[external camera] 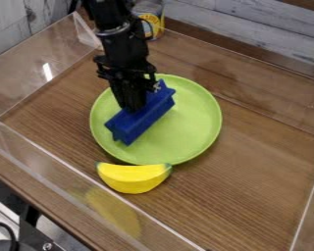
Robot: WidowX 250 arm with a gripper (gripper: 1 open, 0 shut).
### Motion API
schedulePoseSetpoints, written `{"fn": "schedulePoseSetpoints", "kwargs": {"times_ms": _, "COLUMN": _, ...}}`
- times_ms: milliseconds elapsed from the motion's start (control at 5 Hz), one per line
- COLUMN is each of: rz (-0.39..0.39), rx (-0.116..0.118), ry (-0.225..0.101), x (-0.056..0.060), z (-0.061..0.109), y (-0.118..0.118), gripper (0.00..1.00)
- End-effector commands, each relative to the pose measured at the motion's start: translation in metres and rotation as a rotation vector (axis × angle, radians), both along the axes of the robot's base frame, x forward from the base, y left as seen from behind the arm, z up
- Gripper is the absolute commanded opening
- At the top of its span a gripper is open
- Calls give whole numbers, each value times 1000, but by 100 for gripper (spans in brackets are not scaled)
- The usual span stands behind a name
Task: Remove the blue object from inside the green plate and put it on the table
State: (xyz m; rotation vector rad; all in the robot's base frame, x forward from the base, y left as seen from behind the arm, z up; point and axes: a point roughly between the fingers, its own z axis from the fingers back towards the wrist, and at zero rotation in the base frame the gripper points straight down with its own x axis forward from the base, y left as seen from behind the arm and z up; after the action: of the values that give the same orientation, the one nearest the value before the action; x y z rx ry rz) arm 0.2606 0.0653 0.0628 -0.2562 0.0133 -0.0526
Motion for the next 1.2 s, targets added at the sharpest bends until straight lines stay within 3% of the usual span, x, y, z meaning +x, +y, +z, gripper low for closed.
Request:
{"fn": "schedulePoseSetpoints", "kwargs": {"times_ms": 0, "rz": 13, "rx": 29, "ry": -61, "x": 8, "z": 22, "y": 10, "gripper": 0}}
{"fn": "schedulePoseSetpoints", "kwargs": {"times_ms": 400, "rz": 27, "rx": 45, "ry": -71, "x": 10, "z": 38, "y": 19, "gripper": 0}}
{"fn": "schedulePoseSetpoints", "kwargs": {"times_ms": 1000, "rz": 85, "rx": 89, "ry": -123, "x": 16, "z": 64, "y": 50, "gripper": 0}}
